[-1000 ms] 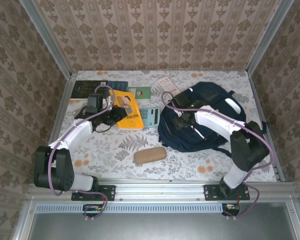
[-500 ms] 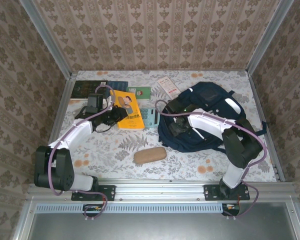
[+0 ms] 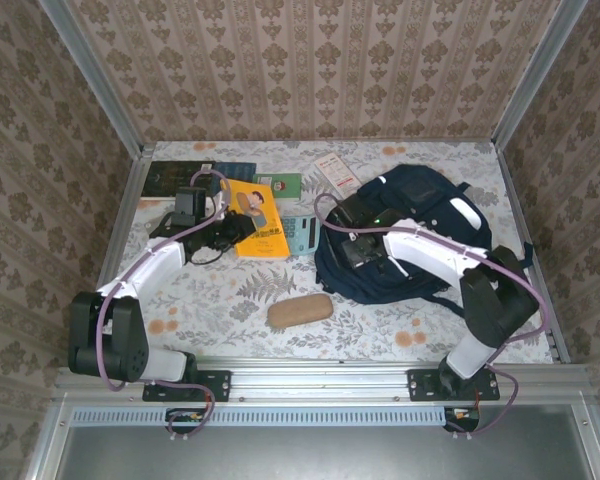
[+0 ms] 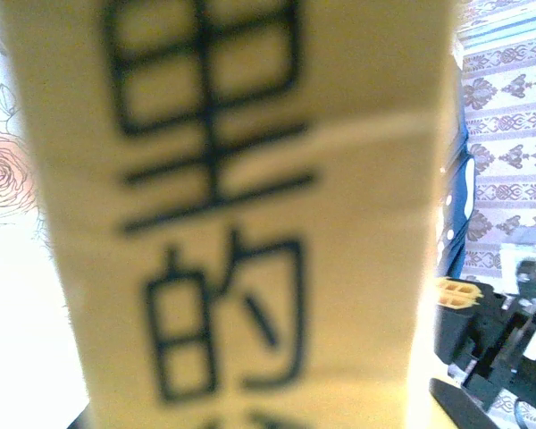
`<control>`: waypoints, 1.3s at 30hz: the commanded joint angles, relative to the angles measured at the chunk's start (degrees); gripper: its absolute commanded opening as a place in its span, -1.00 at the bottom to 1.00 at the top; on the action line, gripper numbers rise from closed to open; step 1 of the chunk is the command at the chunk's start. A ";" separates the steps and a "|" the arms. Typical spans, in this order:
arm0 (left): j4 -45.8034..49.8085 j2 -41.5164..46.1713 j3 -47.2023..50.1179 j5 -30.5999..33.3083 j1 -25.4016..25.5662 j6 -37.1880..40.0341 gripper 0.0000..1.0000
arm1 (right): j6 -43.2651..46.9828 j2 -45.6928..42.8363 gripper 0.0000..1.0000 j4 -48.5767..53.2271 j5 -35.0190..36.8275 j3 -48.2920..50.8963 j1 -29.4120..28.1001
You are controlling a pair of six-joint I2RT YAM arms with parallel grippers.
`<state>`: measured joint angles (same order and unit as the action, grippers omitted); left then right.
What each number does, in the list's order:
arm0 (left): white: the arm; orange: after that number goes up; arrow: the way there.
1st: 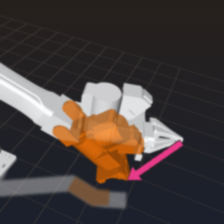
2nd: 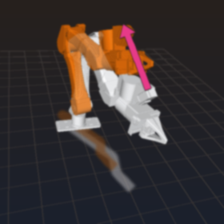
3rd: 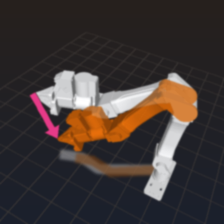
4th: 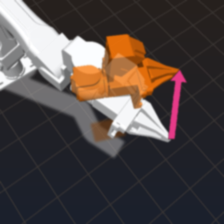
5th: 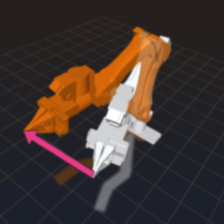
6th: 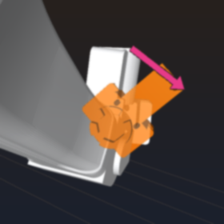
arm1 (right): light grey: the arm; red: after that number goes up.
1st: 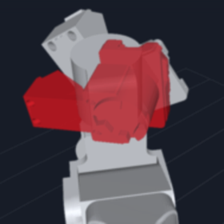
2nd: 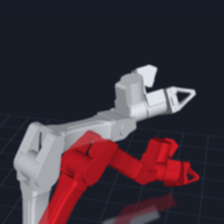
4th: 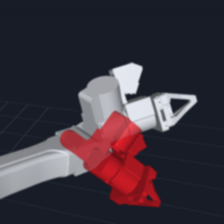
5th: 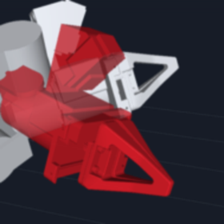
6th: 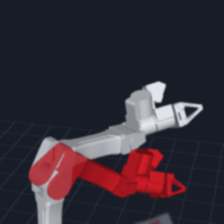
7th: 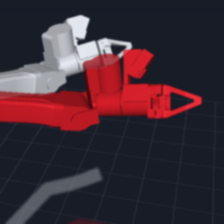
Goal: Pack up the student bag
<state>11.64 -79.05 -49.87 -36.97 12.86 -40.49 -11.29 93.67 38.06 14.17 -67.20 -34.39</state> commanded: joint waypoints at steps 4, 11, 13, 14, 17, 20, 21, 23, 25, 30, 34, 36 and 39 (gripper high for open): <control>-6.59 -1.24 -2.51 -2.93 1.49 -0.80 -1.00 | -6.38 -6.35 -1.00 2.86 -6.00 -6.79 0.59; -9.02 -2.63 -3.38 -1.47 4.91 -3.09 -1.00 | -11.77 -9.88 -1.00 3.56 -10.26 -9.53 4.45; -9.75 -3.25 -3.70 -1.23 6.29 -4.00 -1.00 | -12.58 -11.24 -1.00 3.02 -11.12 -9.40 5.96; -10.02 -3.59 -3.86 -1.04 7.08 -4.51 -1.00 | -13.02 -12.05 -1.00 2.70 -11.80 -9.29 6.85; -11.27 -4.23 -4.33 -0.29 9.05 -6.20 -1.00 | -15.03 -13.59 -1.00 1.52 -15.60 -9.04 10.17; -12.24 -4.36 -4.61 3.31 11.33 -8.24 -1.00 | -19.23 -15.65 -1.00 -0.86 -22.04 -8.59 14.60; -12.61 -4.31 -4.86 3.82 12.15 -8.67 -1.00 | -21.08 -15.77 -1.00 -1.72 -24.35 -8.56 16.22; -13.03 -4.12 -5.38 5.56 13.82 -9.21 -1.00 | -23.71 -15.58 -1.00 -3.06 -28.16 -8.83 18.73; -13.97 -4.14 -5.84 7.63 16.98 -9.81 -1.00 | -25.68 -14.98 -1.00 -3.52 -31.10 -9.82 20.81; -18.56 -7.52 -7.78 11.10 24.29 -12.08 -1.00 | -26.47 -12.59 -1.00 -1.85 -36.20 -12.56 23.18; -25.37 -13.68 -10.36 13.39 29.58 -16.41 -1.00 | -25.89 -11.19 -1.00 -0.76 -37.86 -13.84 23.58; -27.91 -17.24 -12.54 13.85 31.68 -18.19 -1.00 | -25.98 -10.53 -1.00 -0.87 -38.63 -14.17 23.84; -29.79 -22.20 -16.26 15.41 34.53 -19.60 -1.00 | -26.06 -9.59 -1.00 -1.19 -39.60 -14.87 23.89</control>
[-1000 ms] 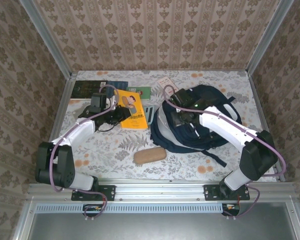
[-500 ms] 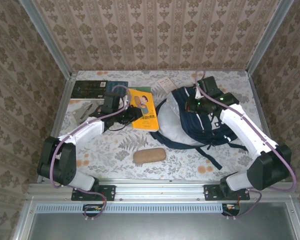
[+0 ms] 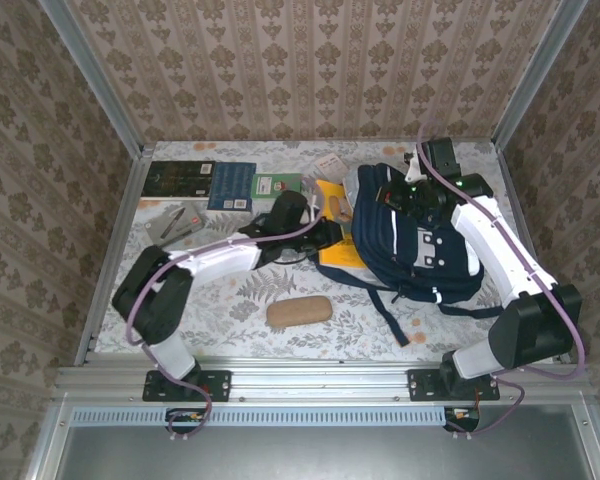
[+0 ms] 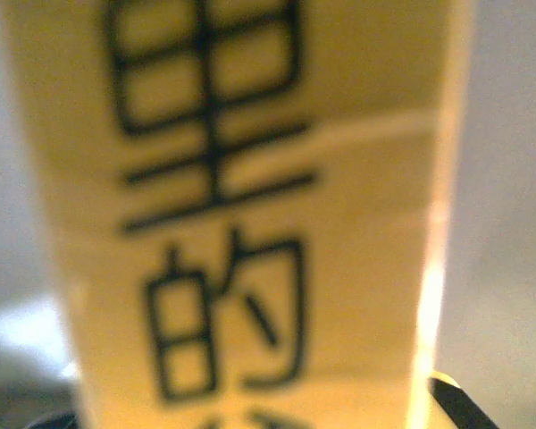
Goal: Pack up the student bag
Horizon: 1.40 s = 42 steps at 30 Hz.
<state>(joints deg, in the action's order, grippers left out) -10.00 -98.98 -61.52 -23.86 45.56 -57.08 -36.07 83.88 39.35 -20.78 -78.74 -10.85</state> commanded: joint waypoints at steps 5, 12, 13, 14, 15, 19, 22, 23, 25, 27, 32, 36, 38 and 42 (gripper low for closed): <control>-10.05 -11.62 -12.17 1.53 4.35 -4.89 -1.00 | -1.74 0.63 -1.00 -4.01 -5.90 -3.01 0.36; -16.05 -23.55 -18.52 0.65 6.37 -10.02 -1.00 | -1.30 0.59 -1.00 -5.24 -7.58 -2.48 0.94; -17.80 -24.47 -18.82 0.47 6.55 -10.80 -1.00 | -1.44 0.65 -1.00 -5.61 -8.14 -2.37 0.99; -19.81 -25.50 -19.42 0.05 6.78 -11.40 -1.00 | -1.68 0.72 -1.00 -6.05 -9.00 -2.38 1.12; -20.80 -26.30 -20.56 -0.81 7.01 -11.52 -1.00 | -1.80 0.78 -1.00 -6.50 -9.60 -2.38 1.22; -22.16 -28.92 -24.86 -2.83 8.40 -10.49 -0.99 | -1.89 1.88 -1.00 -7.21 -11.92 -3.28 1.21; -26.61 -29.55 -23.70 -1.27 9.04 -11.98 -1.00 | -2.40 3.00 -1.00 -7.32 -12.70 -4.18 1.21; -29.11 -29.07 -22.36 -0.81 9.02 -12.53 -1.00 | -2.51 3.29 -1.00 -7.15 -12.86 -4.54 1.21; -34.57 -28.64 -20.46 -1.96 8.48 -13.96 -1.00 | -2.34 3.60 -1.00 -6.69 -12.76 -4.94 1.23; -36.66 -29.18 -20.73 -3.23 8.27 -15.46 -1.00 | -2.16 3.68 -1.00 -6.66 -12.72 -4.95 1.22; -20.54 -31.02 -24.86 -2.09 9.38 -11.31 -0.72 | -3.37 3.92 -1.00 -8.05 -14.02 -4.74 1.02; -17.46 -32.27 -24.01 -1.52 9.00 -11.90 -0.22 | -3.43 3.93 -1.00 -7.73 -13.70 -4.68 0.92; -13.51 -30.32 -23.11 -0.39 8.70 -9.74 0.03 | -3.00 3.68 -1.00 -7.24 -13.30 -4.67 0.99; -5.80 -23.57 -19.96 3.26 7.82 -3.92 0.35 | -2.25 3.40 -1.00 -6.40 -12.63 -4.70 1.18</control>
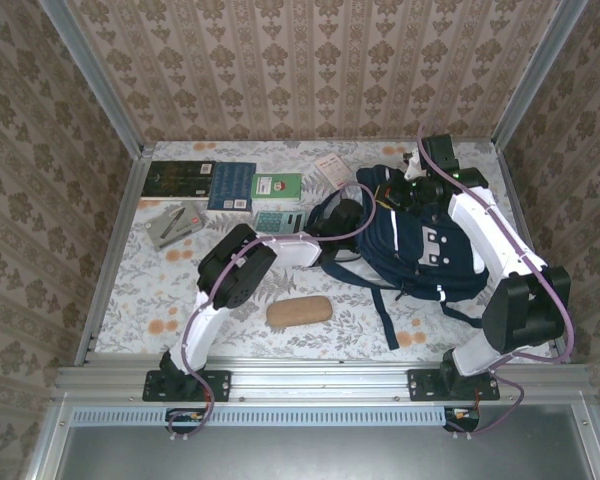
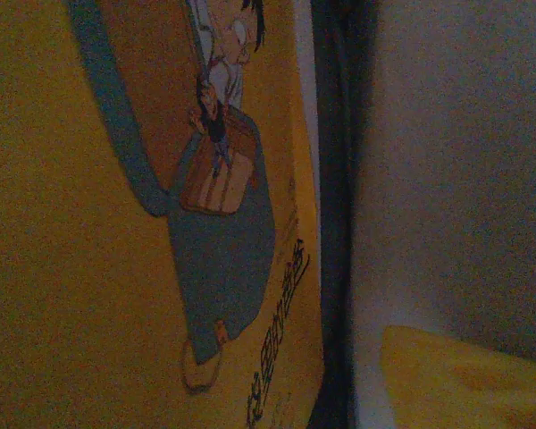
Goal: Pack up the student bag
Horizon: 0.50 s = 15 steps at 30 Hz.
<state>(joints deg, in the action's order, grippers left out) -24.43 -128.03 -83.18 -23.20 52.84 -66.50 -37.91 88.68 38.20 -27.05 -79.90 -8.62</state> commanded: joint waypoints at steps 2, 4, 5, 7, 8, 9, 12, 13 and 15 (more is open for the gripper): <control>10.91 8.14 3.41 3.78 -0.04 7.12 0.40 | -0.03 -1.51 -1.00 -5.07 -6.22 -3.57 -0.96; 13.39 9.91 4.77 4.62 -0.69 8.01 0.40 | 0.10 -1.56 -1.00 -5.06 -5.99 -3.42 -0.91; 14.33 10.31 5.19 4.83 -1.01 8.59 0.37 | 0.03 -1.54 -1.00 -5.14 -5.76 -3.25 -0.95; 15.06 10.39 5.95 4.76 -1.40 8.62 0.32 | -0.35 -1.58 -1.00 -5.78 -5.84 -2.91 -0.95; 14.94 10.16 6.22 4.29 -1.59 8.42 0.29 | -0.54 -1.57 -1.00 -5.92 -5.82 -2.72 -0.95; 14.77 9.92 6.46 3.90 -1.66 8.10 0.21 | -0.59 -1.57 -1.00 -5.94 -5.75 -2.63 -0.90; 13.64 9.82 7.51 3.69 -1.77 7.38 -0.03 | -0.41 -1.69 -1.00 -5.71 -5.43 -2.61 -0.90; 13.02 10.09 8.03 3.76 -1.86 7.35 -0.15 | -0.32 -1.76 -1.00 -5.57 -5.26 -2.58 -0.91; 11.68 10.69 9.36 3.87 -2.12 7.01 -0.44 | 0.02 -1.85 -1.00 -5.17 -5.02 -2.63 -0.94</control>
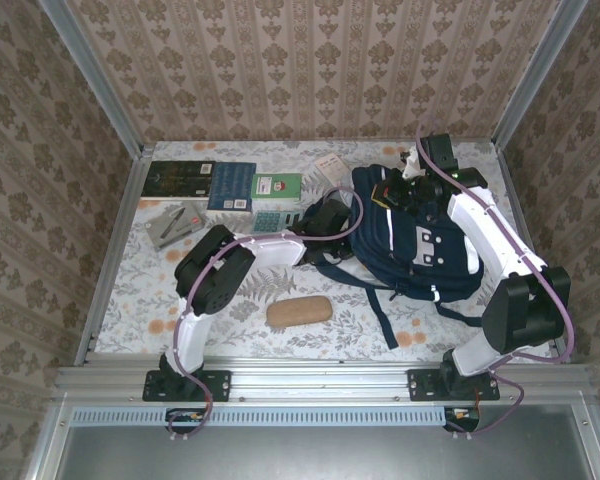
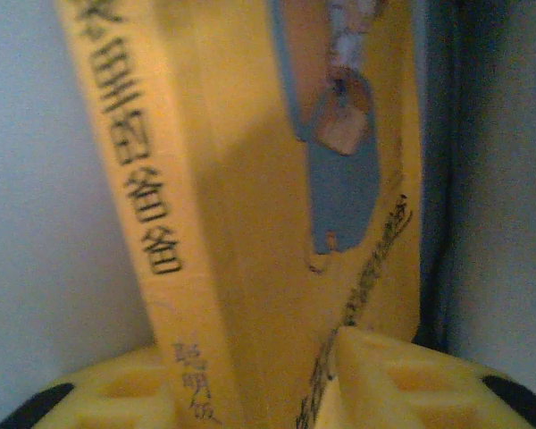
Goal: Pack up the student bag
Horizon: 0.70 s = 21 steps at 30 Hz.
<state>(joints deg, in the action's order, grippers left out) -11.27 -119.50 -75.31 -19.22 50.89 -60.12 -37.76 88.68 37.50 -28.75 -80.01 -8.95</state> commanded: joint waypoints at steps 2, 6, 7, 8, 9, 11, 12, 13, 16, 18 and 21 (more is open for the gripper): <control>-5.01 2.20 2.56 -1.35 -0.55 -0.05 -0.89 | 0.03 -1.84 -1.00 -4.36 -3.24 -2.37 -0.63; -28.98 0.20 7.50 -7.76 -1.71 -8.28 -1.00 | 0.22 -1.52 -1.00 -4.45 -3.91 -2.49 -0.28; -35.09 -0.70 7.88 -9.42 -1.92 -10.62 -1.00 | 0.23 -1.50 -1.00 -4.32 -4.02 -2.60 -0.19; -40.48 -1.78 7.69 -10.86 -2.18 -12.90 -1.00 | 0.38 -1.41 -1.00 -4.36 -4.25 -2.74 0.01; -43.31 -2.31 7.38 -11.81 -2.28 -13.91 -1.00 | 0.52 -1.32 -1.00 -4.36 -4.53 -2.88 0.04; -42.54 -1.79 7.00 -11.99 -1.90 -12.82 -1.00 | 0.91 -1.07 -1.00 -4.10 -4.80 -3.23 0.12; -40.73 -1.17 6.52 -12.34 -1.61 -11.13 -1.00 | 1.09 -0.77 -1.00 -3.99 -5.16 -3.38 0.18; -39.29 -0.77 5.92 -12.53 -1.30 -9.63 -1.00 | 1.26 -0.67 -1.00 -3.93 -5.38 -3.53 0.18; -36.77 -1.29 3.49 -12.80 -0.13 -8.62 -1.00 | 1.15 -0.11 -1.00 -4.14 -6.17 -3.56 0.16; -34.70 -3.91 0.16 -14.30 0.85 -8.36 -1.00 | 0.37 -0.01 -1.00 -5.09 -6.86 -3.25 0.21; -32.11 -8.65 -4.76 -15.29 1.71 -9.58 -1.00 | -0.13 0.09 -1.00 -5.68 -7.36 -3.29 0.12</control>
<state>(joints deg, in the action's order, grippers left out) -42.02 -124.77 -74.52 -30.92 50.87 -69.91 -37.34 89.30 37.21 -30.11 -80.23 -8.60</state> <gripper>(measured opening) 0.137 0.038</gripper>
